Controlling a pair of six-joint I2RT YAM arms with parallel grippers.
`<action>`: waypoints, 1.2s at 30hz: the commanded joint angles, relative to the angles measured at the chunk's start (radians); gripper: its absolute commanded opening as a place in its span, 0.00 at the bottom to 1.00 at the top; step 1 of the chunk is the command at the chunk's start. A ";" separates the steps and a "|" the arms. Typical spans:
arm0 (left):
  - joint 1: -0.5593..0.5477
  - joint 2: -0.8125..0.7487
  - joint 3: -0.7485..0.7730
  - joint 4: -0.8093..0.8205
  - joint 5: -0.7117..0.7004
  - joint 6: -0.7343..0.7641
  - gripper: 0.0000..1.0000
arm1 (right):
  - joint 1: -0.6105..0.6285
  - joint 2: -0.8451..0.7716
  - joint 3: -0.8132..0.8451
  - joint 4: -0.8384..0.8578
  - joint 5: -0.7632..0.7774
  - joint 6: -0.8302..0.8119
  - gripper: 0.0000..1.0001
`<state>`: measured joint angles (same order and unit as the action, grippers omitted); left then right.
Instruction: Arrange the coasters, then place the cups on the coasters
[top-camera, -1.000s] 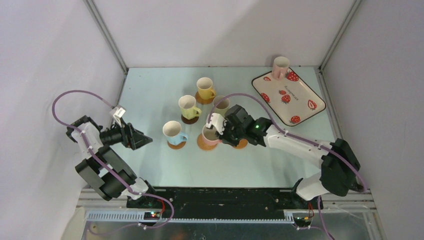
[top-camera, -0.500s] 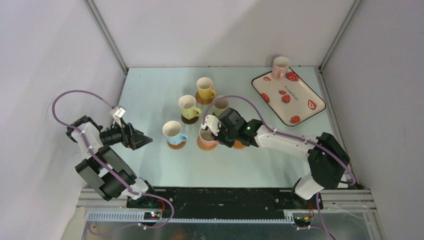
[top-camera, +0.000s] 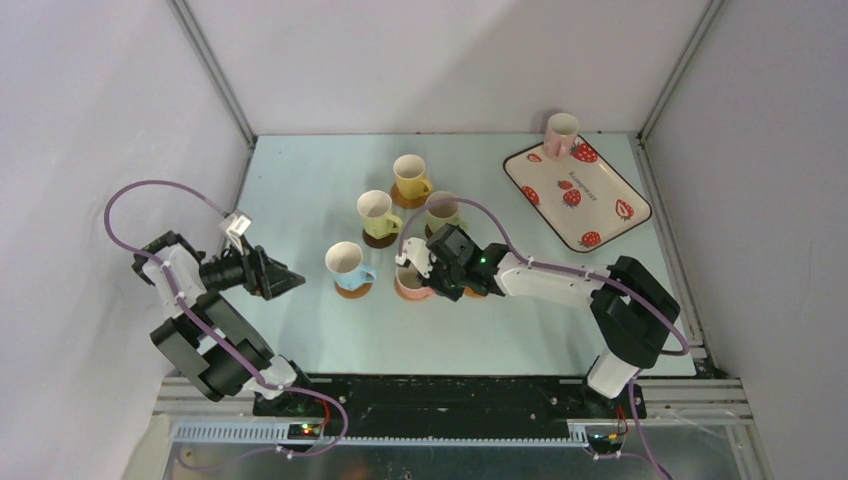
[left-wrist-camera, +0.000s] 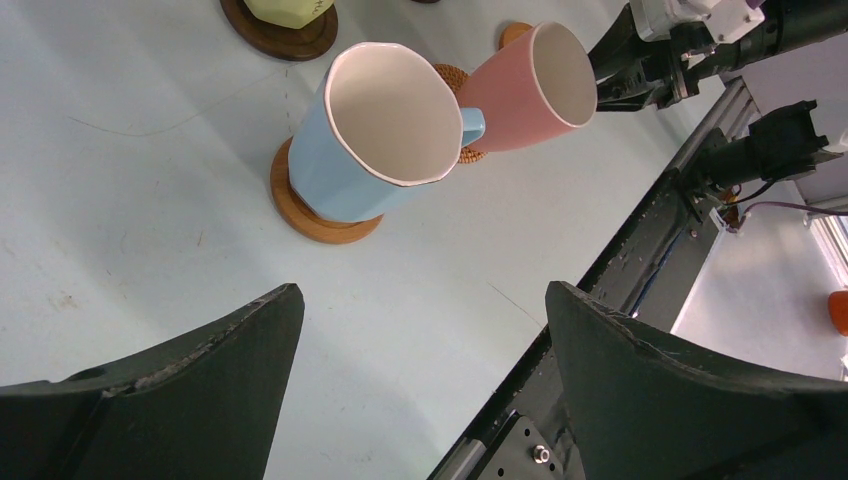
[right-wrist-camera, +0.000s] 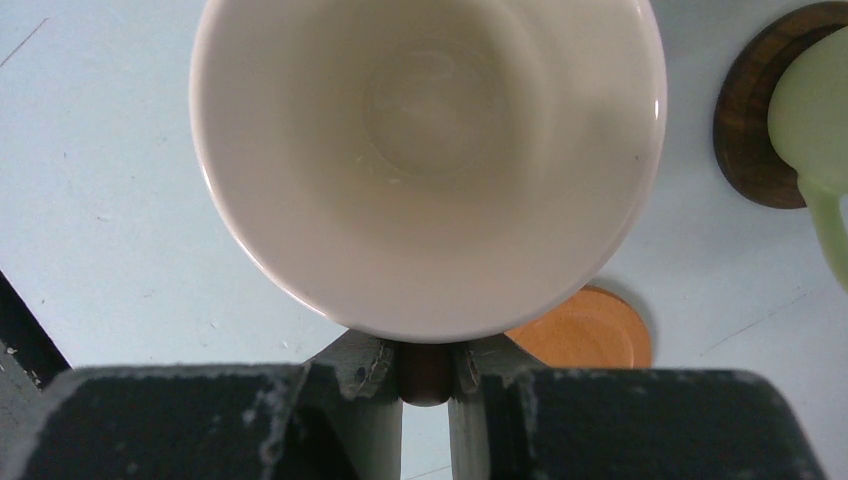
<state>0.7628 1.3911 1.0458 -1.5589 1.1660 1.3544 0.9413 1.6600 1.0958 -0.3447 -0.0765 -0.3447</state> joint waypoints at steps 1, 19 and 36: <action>0.011 -0.016 0.028 -0.047 0.033 0.028 0.98 | -0.001 -0.013 0.039 0.106 0.006 0.018 0.00; 0.011 -0.015 0.028 -0.047 0.034 0.025 0.98 | 0.001 0.015 0.040 0.156 0.067 0.044 0.00; 0.011 -0.018 0.027 -0.047 0.033 0.026 0.98 | 0.004 0.022 0.039 0.168 0.076 0.050 0.00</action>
<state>0.7628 1.3911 1.0458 -1.5593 1.1660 1.3544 0.9405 1.6936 1.0958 -0.2718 -0.0143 -0.3069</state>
